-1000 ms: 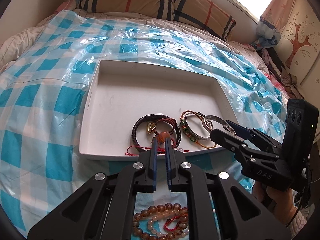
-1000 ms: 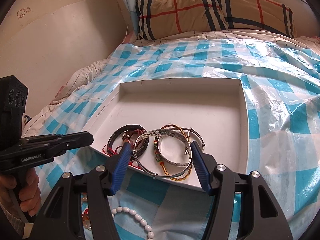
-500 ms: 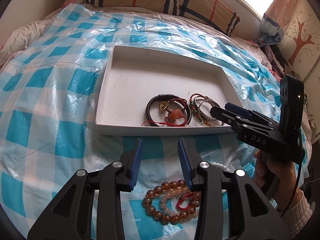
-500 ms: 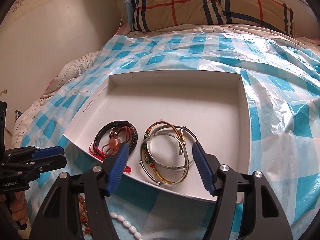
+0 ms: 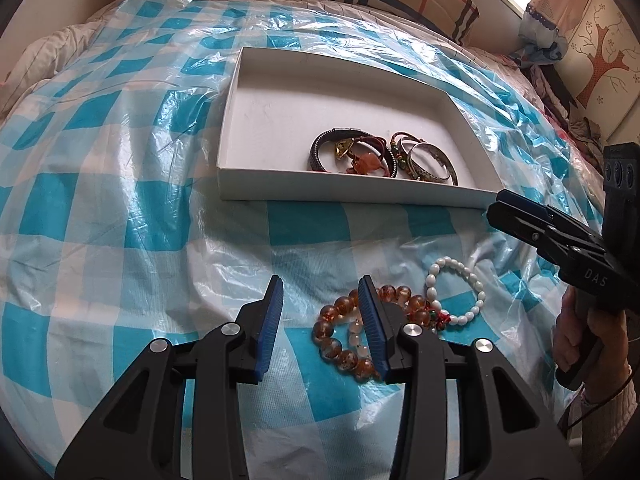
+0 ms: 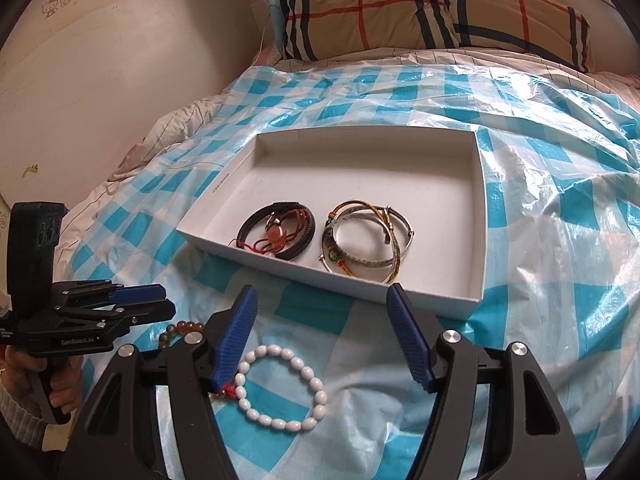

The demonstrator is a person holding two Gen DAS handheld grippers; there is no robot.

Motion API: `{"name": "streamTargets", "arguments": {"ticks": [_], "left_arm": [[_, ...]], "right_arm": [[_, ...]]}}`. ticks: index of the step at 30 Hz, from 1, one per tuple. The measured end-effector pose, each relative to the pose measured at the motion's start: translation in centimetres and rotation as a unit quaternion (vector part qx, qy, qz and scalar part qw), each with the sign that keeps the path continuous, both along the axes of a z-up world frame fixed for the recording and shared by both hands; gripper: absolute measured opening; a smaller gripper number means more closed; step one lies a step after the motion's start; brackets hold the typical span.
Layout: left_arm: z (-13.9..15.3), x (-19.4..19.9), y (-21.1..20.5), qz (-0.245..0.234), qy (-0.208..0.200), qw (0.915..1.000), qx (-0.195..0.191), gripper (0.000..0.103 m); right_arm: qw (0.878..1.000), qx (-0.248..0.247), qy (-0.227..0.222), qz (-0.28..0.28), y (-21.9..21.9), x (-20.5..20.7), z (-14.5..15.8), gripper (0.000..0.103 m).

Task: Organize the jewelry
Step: 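Lower the right tool onto the red cord bracelet while the left tool opens over the amber beads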

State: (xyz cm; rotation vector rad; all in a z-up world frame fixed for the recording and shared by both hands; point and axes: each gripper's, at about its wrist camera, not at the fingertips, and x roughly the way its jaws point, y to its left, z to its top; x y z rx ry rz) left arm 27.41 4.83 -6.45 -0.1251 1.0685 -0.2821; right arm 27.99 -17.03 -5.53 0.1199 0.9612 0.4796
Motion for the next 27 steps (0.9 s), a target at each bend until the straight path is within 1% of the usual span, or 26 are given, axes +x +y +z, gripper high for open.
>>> {"name": "streamTargets", "arguments": {"ticks": [2, 5, 7, 10, 13, 15, 17, 19, 21, 27], "left_arm": [[-0.5, -0.3, -0.2, -0.008, 0.007, 0.9999, 0.004, 0.037], [-1.1, -0.5, -0.6, -0.017, 0.012, 0.9997, 0.012, 0.037], [-1.3, -0.6, -0.8, -0.018, 0.011, 0.9997, 0.013, 0.038], [-1.4, -0.6, -1.0, -0.019, 0.010, 0.9997, 0.011, 0.038], [-1.5, -0.6, -0.9, -0.021, 0.010, 0.9997, 0.010, 0.038], [-1.5, -0.5, -0.8, -0.023, 0.010, 0.9997, 0.008, 0.038], [-1.5, -0.5, -0.8, -0.024, 0.010, 0.9996, 0.007, 0.038], [-1.5, -0.5, -0.9, -0.025, 0.009, 0.9996, 0.011, 0.038], [-1.4, -0.6, -1.1, -0.028, 0.007, 0.9994, 0.018, 0.038], [-1.3, -1.2, -1.8, -0.048, 0.002, 0.9984, 0.031, 0.038]], "right_arm": [[1.000, 0.001, 0.009, 0.012, 0.3, -0.9, -0.2, 0.065], [0.999, -0.006, 0.021, 0.048, 1.5, -2.2, -0.8, 0.060], [0.997, -0.017, 0.025, 0.075, 2.5, -2.9, -1.2, 0.051], [0.992, -0.024, 0.033, 0.117, 4.0, -3.7, -2.0, 0.040], [0.988, -0.029, 0.030, 0.148, 5.3, -4.1, -2.4, 0.035], [0.986, -0.027, 0.026, 0.163, 6.0, -4.2, -2.4, 0.034], [0.983, -0.034, 0.027, 0.178, 6.7, -4.2, -2.7, 0.029], [0.981, -0.041, 0.034, 0.186, 7.0, -4.2, -3.1, 0.016], [0.980, -0.049, 0.032, 0.188, 7.0, -4.5, -3.0, 0.009], [0.985, -0.051, 0.033, 0.159, 4.4, -6.1, -2.2, 0.008]]}}
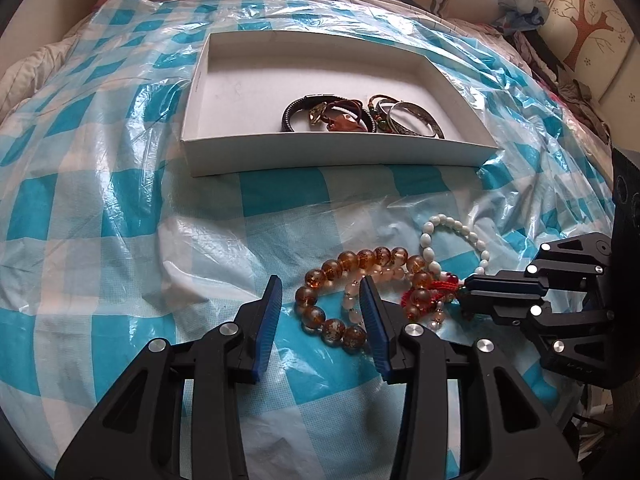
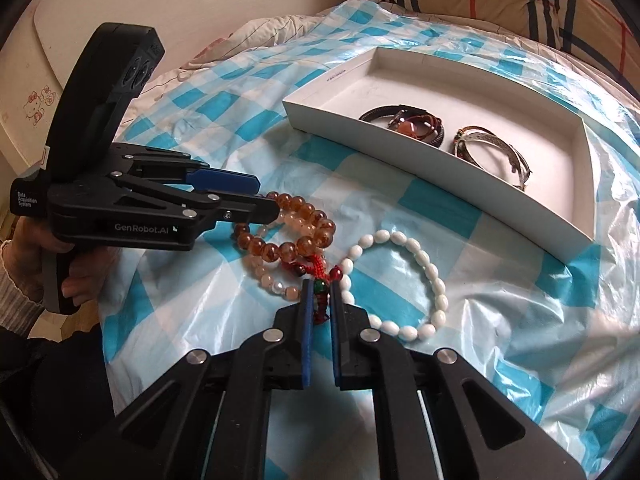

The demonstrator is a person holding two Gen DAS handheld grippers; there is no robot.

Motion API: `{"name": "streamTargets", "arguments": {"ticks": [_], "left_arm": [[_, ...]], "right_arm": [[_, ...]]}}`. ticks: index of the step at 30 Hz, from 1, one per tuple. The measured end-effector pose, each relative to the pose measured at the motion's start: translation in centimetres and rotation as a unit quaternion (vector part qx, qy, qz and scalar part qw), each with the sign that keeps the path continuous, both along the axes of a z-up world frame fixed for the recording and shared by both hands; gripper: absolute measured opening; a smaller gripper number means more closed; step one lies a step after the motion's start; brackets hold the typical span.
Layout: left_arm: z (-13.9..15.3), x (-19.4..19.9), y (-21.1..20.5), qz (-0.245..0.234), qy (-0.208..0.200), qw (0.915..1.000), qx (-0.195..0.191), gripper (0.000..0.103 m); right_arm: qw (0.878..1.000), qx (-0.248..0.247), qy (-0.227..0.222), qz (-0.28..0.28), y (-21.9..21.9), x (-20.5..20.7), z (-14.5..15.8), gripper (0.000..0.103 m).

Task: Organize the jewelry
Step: 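Lower the right tool onto the red cord bracelet while the left tool opens over the amber beads, then close the right tool on the red cord bracelet while the left tool closes on the amber bead bracelet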

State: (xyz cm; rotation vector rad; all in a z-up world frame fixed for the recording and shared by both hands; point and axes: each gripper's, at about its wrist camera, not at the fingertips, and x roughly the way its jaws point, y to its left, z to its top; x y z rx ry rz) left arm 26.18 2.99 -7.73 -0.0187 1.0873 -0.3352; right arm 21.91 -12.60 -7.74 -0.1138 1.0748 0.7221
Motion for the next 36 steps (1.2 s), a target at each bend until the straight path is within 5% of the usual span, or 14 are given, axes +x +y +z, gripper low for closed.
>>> {"name": "streamTargets", "arguments": {"ticks": [10, 14, 21, 24, 30, 32, 34, 36], "left_arm": [[-0.2, 0.0, -0.4, -0.006, 0.008, 0.9999, -0.003, 0.036], [-0.3, 0.0, -0.5, -0.003, 0.007, 1.0000, -0.005, 0.036], [-0.4, 0.1, 0.1, 0.010, 0.007, 0.9998, -0.017, 0.020], [-0.1, -0.1, 0.2, 0.009, 0.003, 0.9998, -0.016, 0.012], [-0.1, 0.2, 0.8, 0.012, 0.008, 0.9996, -0.022, 0.012], [-0.2, 0.4, 1.4, 0.026, 0.012, 0.9990, -0.034, 0.014], [-0.4, 0.5, 1.7, 0.033, 0.013, 0.9986, -0.039, 0.019], [-0.6, 0.6, 1.6, 0.032, 0.013, 0.9986, -0.040, 0.021]], "right_arm": [[0.998, 0.006, 0.035, -0.053, -3.4, -1.2, -0.1, 0.010], [0.998, 0.009, 0.031, -0.061, -3.2, -0.9, -0.3, 0.033], [0.997, 0.018, 0.034, -0.062, -3.0, -0.8, -0.7, 0.032], [0.997, 0.021, 0.034, -0.063, -3.2, -0.9, -0.6, 0.010], [0.997, 0.023, 0.037, -0.068, -3.6, -1.2, -0.4, 0.010], [0.996, 0.028, 0.044, -0.070, -3.6, -1.1, -0.5, 0.016], [0.997, 0.025, 0.040, -0.067, -3.4, -1.1, -0.7, 0.033], [0.997, 0.021, 0.039, -0.065, -3.2, -1.1, -0.9, 0.033]]}}
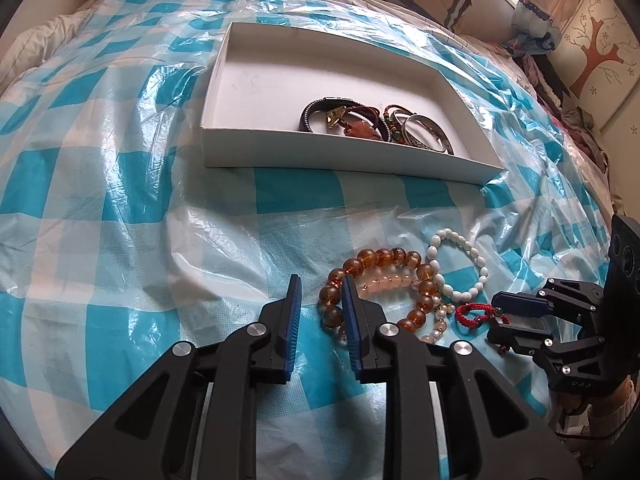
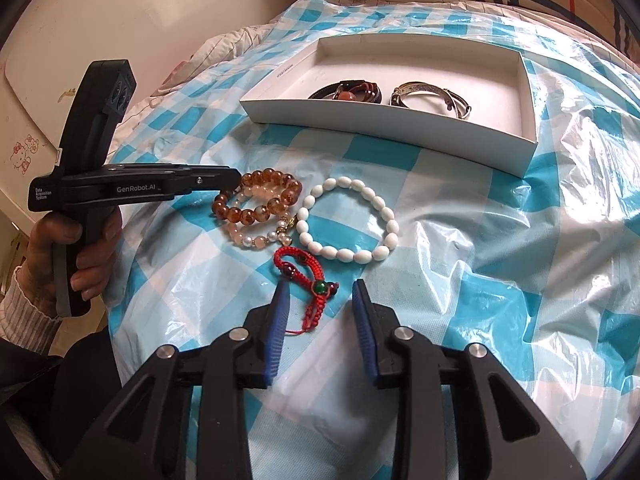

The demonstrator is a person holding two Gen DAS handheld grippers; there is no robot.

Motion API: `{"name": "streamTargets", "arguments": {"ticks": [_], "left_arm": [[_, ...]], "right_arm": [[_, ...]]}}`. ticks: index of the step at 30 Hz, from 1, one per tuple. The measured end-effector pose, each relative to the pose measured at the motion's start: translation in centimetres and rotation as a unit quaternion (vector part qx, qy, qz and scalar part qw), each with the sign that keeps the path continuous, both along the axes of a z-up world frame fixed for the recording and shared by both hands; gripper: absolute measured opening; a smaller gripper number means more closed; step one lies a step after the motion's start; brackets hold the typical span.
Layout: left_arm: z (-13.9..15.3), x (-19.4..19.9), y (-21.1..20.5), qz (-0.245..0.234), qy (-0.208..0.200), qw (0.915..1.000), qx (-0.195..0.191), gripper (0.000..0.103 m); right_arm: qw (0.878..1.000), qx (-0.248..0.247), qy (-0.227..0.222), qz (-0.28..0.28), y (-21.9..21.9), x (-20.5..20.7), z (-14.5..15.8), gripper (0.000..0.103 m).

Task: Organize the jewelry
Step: 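Close the right tool on the red cord bracelet while the left tool closes on the amber bead bracelet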

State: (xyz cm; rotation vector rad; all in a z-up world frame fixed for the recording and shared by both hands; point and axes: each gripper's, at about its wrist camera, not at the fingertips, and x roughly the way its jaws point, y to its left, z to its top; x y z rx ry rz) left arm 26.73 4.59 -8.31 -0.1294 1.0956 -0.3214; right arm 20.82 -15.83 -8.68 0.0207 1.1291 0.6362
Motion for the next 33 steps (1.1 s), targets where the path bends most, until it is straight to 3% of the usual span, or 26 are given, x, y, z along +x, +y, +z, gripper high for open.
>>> {"name": "streamTargets", "arguments": {"ticks": [5, 6, 8, 10, 14, 20, 27, 33], "left_arm": [[-0.3, -0.4, -1.3, -0.018, -0.015, 0.9994, 0.024, 0.024], [-0.3, -0.5, -1.8, -0.024, -0.020, 0.9989, 0.036, 0.023], [-0.1, -0.8, -2.4, -0.036, -0.025, 0.9978, 0.050, 0.012], [0.2, -1.1, -2.8, -0.040, -0.029, 0.9969, 0.062, 0.011], [1.5, -2.1, -2.4, -0.036, -0.035, 0.9978, 0.043, 0.011], [3.4, -3.3, -0.9, -0.019, -0.036, 0.9989, -0.025, 0.011], [1.1, -3.8, -0.8, -0.016, 0.000, 0.9997, -0.016, 0.011], [0.4, -3.3, -1.1, -0.024, 0.004, 0.9996, -0.011, 0.015]], "right_arm": [[1.000, 0.013, 0.002, -0.008, -0.3, 0.0, -0.4, 0.031], [1.000, 0.015, 0.003, -0.010, -0.4, 0.1, -0.4, 0.026], [1.000, 0.021, 0.007, -0.017, -0.7, 0.0, -0.4, 0.015], [0.999, 0.026, 0.009, -0.023, -1.0, -0.2, -0.2, 0.010], [0.999, 0.032, 0.005, -0.034, -1.5, -0.9, 0.5, 0.010], [0.997, 0.050, 0.010, -0.053, -2.4, -1.8, 1.2, 0.010], [0.997, 0.048, 0.023, -0.054, -2.7, -1.8, 0.8, 0.010], [0.998, 0.036, 0.021, -0.045, -2.3, -1.6, 0.2, 0.011]]}}
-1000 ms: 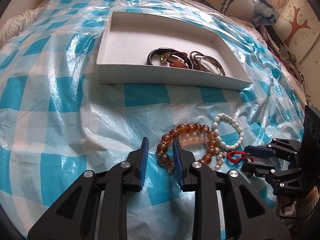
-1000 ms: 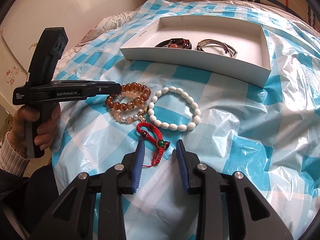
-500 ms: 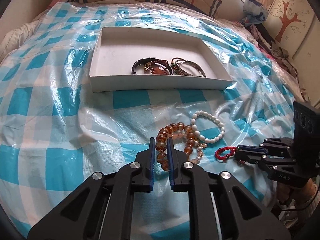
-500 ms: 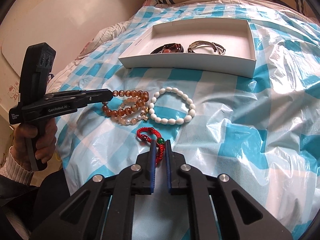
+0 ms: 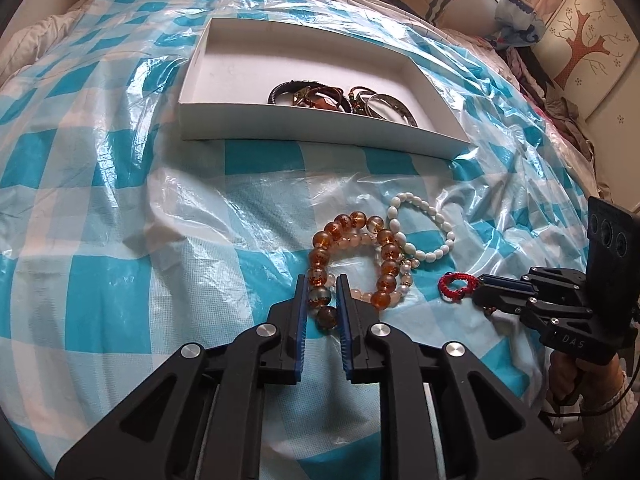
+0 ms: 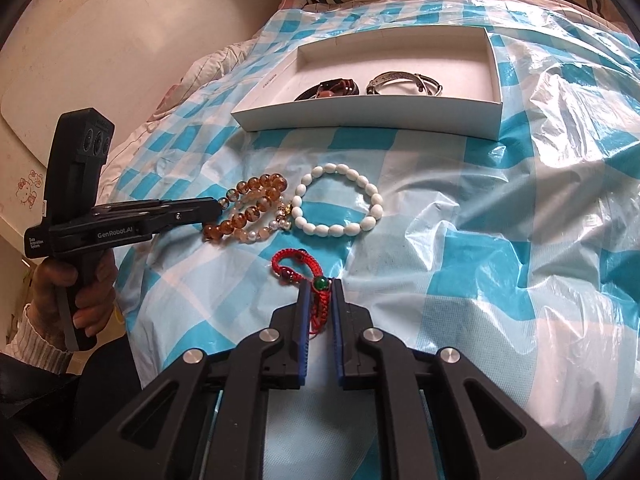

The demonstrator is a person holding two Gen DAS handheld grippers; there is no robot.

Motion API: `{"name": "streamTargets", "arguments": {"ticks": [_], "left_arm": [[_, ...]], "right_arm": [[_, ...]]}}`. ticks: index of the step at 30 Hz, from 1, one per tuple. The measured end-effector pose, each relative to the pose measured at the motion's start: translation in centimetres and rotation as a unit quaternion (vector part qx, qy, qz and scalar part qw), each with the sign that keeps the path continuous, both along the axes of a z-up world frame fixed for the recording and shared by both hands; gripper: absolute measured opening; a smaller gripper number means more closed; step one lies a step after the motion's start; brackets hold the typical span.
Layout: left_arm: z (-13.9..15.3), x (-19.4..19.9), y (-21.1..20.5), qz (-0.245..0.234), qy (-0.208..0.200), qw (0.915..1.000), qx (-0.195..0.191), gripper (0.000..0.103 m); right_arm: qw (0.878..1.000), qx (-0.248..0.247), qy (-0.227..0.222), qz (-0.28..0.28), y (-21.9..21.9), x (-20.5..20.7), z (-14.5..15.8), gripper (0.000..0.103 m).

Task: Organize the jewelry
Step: 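Close the right tool on the red cord bracelet while the left tool closes on the amber bead bracelet, then lift the red cord bracelet with the right tool while the left tool lifts the amber beads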

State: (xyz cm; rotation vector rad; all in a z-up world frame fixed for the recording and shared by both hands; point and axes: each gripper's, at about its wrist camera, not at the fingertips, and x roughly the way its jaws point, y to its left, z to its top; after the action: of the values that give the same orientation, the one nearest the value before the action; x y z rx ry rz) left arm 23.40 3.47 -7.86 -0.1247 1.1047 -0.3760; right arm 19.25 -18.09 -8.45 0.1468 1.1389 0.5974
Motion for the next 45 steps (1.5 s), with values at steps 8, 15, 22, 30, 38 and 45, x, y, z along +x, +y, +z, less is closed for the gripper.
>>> {"name": "streamTargets", "arguments": {"ticks": [8, 15, 22, 30, 38, 45], "left_arm": [[0.2, -0.1, -0.7, 0.004, -0.006, 0.9998, 0.016, 0.012], [2.5, -0.4, 0.8, 0.025, -0.028, 0.9991, -0.019, 0.010], [3.4, 0.0, 1.7, 0.031, -0.031, 0.9969, -0.066, 0.010], [3.7, 0.0, 1.2, 0.027, -0.032, 0.9961, -0.078, 0.010], [4.7, -0.5, -0.9, 0.017, -0.082, 0.9964, 0.007, 0.010], [6.9, -0.6, -0.3, 0.016, -0.106, 0.9937, -0.032, 0.006]], "right_arm": [[1.000, -0.020, -0.018, 0.005, 0.5, -0.4, 0.4, 0.010], [0.999, 0.005, -0.030, -0.016, -0.6, -0.3, 1.7, 0.010], [0.999, 0.030, -0.016, -0.033, -1.4, 0.4, 1.4, 0.010], [0.997, 0.060, -0.007, -0.049, -2.2, 0.7, 1.6, 0.010], [0.996, 0.060, -0.027, -0.057, -2.4, 1.0, 2.5, 0.010], [0.995, 0.065, -0.043, -0.062, -2.5, 1.3, 3.4, 0.010]]}}
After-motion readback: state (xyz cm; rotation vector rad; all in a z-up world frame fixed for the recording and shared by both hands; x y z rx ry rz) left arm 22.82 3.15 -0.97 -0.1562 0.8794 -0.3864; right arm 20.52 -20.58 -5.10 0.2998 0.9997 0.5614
